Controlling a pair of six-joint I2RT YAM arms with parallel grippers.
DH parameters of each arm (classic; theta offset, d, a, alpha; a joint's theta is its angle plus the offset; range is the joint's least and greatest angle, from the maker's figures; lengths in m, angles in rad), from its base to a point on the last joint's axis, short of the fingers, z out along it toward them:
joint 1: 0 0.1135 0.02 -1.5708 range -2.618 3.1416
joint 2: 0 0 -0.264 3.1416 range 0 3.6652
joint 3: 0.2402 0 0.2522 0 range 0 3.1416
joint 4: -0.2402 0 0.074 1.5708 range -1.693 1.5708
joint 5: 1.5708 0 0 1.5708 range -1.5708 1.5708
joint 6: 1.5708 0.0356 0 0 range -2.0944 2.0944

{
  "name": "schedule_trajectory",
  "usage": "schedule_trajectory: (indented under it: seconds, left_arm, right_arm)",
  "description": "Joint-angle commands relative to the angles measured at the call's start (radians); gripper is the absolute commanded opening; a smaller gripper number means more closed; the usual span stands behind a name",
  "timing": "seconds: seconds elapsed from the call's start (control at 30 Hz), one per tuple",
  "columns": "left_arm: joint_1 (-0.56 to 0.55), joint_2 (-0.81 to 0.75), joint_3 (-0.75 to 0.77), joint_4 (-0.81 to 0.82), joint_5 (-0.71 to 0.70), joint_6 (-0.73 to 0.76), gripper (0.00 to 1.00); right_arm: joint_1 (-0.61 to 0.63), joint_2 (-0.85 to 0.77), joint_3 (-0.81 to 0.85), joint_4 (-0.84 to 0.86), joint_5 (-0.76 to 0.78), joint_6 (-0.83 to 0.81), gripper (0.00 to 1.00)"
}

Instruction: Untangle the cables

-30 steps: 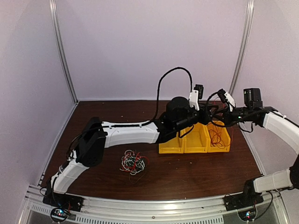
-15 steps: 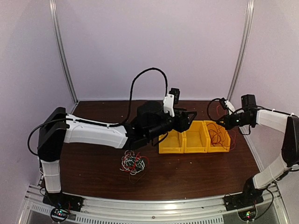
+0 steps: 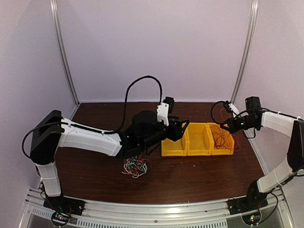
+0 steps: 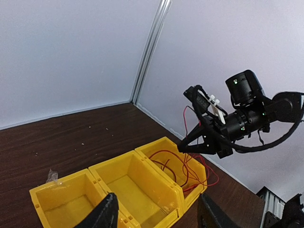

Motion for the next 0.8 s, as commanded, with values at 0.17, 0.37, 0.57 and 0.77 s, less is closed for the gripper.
schedule_trajectory:
  seconds: [0.17, 0.37, 0.57, 0.77]
  left_arm:
    - [0.003, -0.107, -0.054, 0.043, -0.048, 0.045, 0.58]
    - [0.002, -0.158, -0.093, 0.026, -0.069, 0.059, 0.58]
    - [0.002, -0.163, -0.11, 0.035, -0.064, 0.056, 0.58]
    - [0.002, -0.16, -0.106, 0.026, -0.062, 0.057, 0.58]
  right_arm:
    - [0.126, -0.019, 0.09, -0.032, 0.015, 0.1, 0.0]
    - [0.15, -0.029, 0.115, 0.019, -0.018, 0.202, 0.0]
    - [0.137, 0.079, 0.08, 0.033, 0.043, 0.173, 0.0]
    - [0.124, 0.189, 0.063, 0.054, 0.089, 0.209, 0.0]
